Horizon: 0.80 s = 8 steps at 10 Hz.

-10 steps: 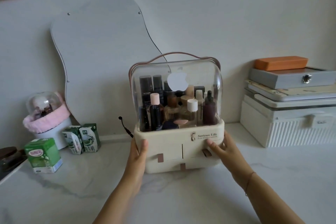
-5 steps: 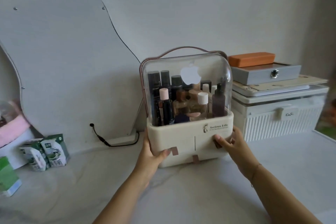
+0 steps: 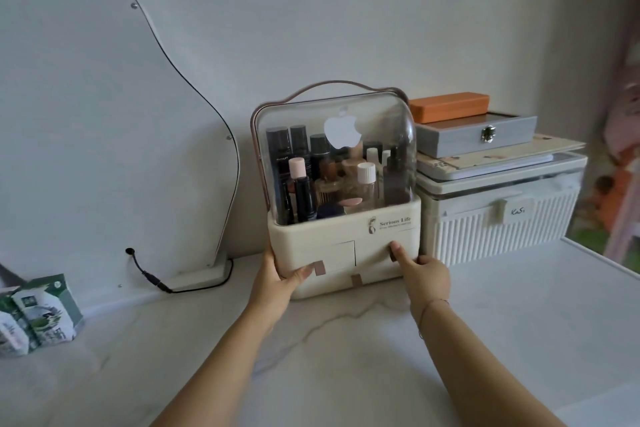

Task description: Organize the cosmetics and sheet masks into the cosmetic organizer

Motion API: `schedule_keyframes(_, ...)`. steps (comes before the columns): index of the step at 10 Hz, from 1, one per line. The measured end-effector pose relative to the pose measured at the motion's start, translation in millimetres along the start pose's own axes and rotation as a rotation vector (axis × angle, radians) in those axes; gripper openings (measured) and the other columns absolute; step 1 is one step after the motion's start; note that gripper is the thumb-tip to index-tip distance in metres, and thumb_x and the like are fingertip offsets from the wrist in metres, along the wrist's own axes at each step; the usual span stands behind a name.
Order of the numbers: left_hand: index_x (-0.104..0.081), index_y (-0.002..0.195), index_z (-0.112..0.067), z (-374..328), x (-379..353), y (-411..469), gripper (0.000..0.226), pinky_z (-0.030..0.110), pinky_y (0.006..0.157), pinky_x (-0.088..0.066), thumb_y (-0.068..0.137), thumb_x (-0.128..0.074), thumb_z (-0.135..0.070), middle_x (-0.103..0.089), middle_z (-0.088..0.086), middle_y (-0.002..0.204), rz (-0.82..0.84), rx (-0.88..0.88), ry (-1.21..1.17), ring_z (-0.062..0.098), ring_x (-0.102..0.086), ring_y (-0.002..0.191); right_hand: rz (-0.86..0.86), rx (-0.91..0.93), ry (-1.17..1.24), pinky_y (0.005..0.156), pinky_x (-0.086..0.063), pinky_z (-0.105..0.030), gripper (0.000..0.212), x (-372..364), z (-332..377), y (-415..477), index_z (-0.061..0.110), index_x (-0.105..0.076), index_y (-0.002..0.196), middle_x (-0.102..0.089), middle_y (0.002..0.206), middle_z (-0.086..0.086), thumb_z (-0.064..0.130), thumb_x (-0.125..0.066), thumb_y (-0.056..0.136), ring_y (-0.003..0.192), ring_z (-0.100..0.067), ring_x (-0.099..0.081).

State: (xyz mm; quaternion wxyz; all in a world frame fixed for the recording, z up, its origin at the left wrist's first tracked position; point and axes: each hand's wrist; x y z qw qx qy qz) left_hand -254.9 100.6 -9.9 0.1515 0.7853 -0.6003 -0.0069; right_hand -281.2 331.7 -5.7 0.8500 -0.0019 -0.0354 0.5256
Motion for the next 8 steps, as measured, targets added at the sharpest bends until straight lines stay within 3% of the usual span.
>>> schedule_keyframes(1,-0.04,0.124,-0.039,4.1,-3.6,3.2,0.066,0.009,0.067,-0.044,0.071,-0.079,-0.029,-0.062,-0.021,0.108,-0.019,0.011,0.014,-0.006,-0.058,0.098,-0.088,-0.001,0.021,0.046,-0.022,-0.026,0.059,-8.1,1.6,-1.6,0.015,-0.029,0.049,-0.03,0.047,0.003,0.046,-0.073,0.074,0.044,-0.014,-0.028)
schedule_keyframes(2,-0.038,0.127,-0.038,7.6,-5.2,4.2,0.071,0.007,0.067,-0.044,0.069,-0.08,-0.034,-0.062,-0.022,0.108,-0.032,0.005,0.022,-0.014,-0.058,0.09,-0.102,0.011,0.017,0.045,-0.021,-0.026,0.061,-11.4,-1.5,-0.7,0.014,-0.027,0.05,-0.028,0.048,0.002,0.048,-0.072,0.074,0.045,-0.015,-0.026)
schedule_keyframes(4,-0.039,0.13,-0.036,10.4,-4.7,4.4,0.077,0.012,0.072,-0.046,0.065,-0.079,-0.042,-0.063,-0.02,0.11,-0.025,0.01,0.026,-0.006,-0.06,0.097,-0.12,0.041,0.014,0.046,-0.022,-0.025,0.059,-13.1,-6.0,1.0,0.013,-0.03,0.051,-0.03,0.048,0.0,0.049,-0.071,0.073,0.045,-0.015,-0.027)
schedule_keyframes(5,-0.039,0.134,-0.032,9.3,-4.5,2.3,0.075,0.007,0.067,-0.044,0.071,-0.079,-0.034,-0.063,-0.022,0.108,-0.034,0.022,0.012,-0.014,-0.058,0.091,-0.108,0.039,0.021,0.046,-0.025,-0.026,0.056,-11.9,-5.7,1.2,0.012,-0.035,0.053,-0.035,0.052,-0.001,0.05,-0.07,0.073,0.046,-0.016,-0.031)
schedule_keyframes(6,-0.038,0.136,-0.034,6.6,-4.4,-13.3,0.073,0.014,0.078,-0.044,0.073,-0.076,-0.037,-0.059,-0.019,0.121,0.0,0.088,-0.001,-0.009,-0.056,0.102,-0.048,0.031,0.04,0.05,-0.032,-0.025,0.046,-8.2,-5.7,-2.7,0.012,-0.044,0.061,-0.046,0.062,-0.004,0.048,-0.069,0.076,0.052,-0.015,-0.04)
schedule_keyframes(7,-0.02,0.147,-0.026,3.8,6.8,-38.9,0.09,0.029,0.104,-0.034,0.077,-0.075,-0.033,-0.033,-0.013,0.145,0.032,0.247,0.033,0.012,-0.04,0.132,0.048,0.024,0.013,0.064,-0.043,-0.032,0.043,-3.4,-3.2,-13.0,0.007,-0.051,0.085,-0.052,0.08,-0.009,0.047,-0.066,0.079,0.069,-0.021,-0.05)
schedule_keyframes(8,-0.014,0.15,-0.017,9.4,23.9,-84.1,0.105,0.025,0.11,-0.021,0.069,-0.079,-0.038,-0.024,0.0,0.154,0.003,0.304,0.115,0.014,-0.028,0.14,0.052,0.056,-0.027,0.081,-0.044,-0.038,0.049,7.0,-5.0,-39.0,0.001,-0.055,0.111,-0.058,0.105,-0.017,0.033,-0.071,0.079,0.099,-0.031,-0.057)
Point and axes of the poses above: each hand's wrist, its own y-axis towards the middle knuckle, its own x-axis out of the back of the hand, z = x × y
